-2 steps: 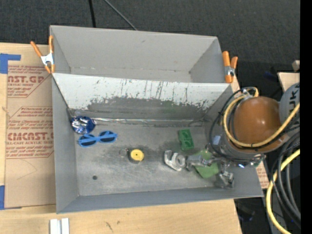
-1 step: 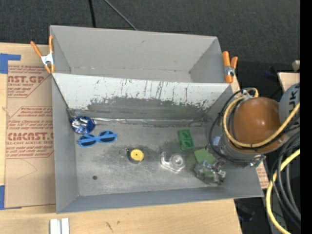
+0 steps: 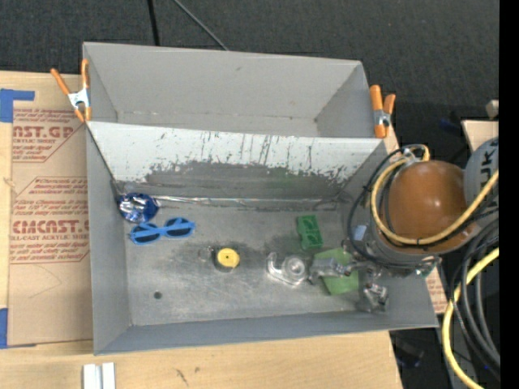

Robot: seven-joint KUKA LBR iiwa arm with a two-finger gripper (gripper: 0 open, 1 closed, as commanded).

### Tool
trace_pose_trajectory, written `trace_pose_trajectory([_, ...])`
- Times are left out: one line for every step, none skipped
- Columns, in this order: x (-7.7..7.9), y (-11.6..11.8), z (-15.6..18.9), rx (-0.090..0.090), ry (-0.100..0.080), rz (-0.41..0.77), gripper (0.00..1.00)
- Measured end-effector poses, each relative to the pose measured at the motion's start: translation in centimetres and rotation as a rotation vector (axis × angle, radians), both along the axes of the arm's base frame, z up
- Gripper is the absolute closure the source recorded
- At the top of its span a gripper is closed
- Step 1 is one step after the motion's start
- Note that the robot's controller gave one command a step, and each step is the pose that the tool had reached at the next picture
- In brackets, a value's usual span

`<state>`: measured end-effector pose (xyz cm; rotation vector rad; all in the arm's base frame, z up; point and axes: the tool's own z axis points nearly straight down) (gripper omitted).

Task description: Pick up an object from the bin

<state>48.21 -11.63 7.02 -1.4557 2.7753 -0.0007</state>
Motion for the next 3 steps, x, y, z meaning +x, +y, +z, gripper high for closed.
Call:
trace_pose_trajectory([5.3,-1.5,0.0,0.02,0.008,0.025,0.0])
trace_pose_trajectory([5.2,-1.9,0.0,0.012,0.007,0.029,1.0])
trace_pose_trajectory([8.9,-2.6,17.3,-0.004,-0.004,0.009,1.0])
